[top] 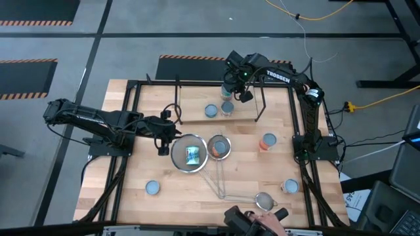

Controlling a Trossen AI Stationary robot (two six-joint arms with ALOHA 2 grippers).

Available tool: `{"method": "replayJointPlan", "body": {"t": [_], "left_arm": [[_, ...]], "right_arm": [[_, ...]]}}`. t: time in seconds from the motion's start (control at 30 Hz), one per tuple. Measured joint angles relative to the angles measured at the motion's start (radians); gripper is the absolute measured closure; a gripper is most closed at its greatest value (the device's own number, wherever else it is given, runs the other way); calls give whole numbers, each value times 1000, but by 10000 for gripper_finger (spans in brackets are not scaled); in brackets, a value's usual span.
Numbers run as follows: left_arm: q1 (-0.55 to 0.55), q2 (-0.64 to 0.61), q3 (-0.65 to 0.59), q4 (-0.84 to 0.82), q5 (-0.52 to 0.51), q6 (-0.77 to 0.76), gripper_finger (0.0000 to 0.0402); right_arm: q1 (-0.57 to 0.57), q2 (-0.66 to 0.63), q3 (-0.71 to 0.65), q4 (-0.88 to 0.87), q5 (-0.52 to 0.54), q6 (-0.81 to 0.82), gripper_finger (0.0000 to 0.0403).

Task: Pick and place cans onto a shelf
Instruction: Put the canned chicken soup on the shelf, then put the canned mixed veggies on the shelf

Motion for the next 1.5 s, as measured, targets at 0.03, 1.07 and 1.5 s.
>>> {"method": "replayJointPlan", "body": {"t": [0.03, 1.07, 1.5], "left_arm": [[0, 0, 0, 0, 0, 0, 337], [0, 0, 0, 113, 0, 6, 337], [1, 0, 0, 312, 45, -55, 267]], "right_arm": [[0, 0, 0, 0, 0, 0, 366], [104, -299, 1, -135, 0, 158, 365], [292, -509, 1, -403, -132, 474, 365]]}}
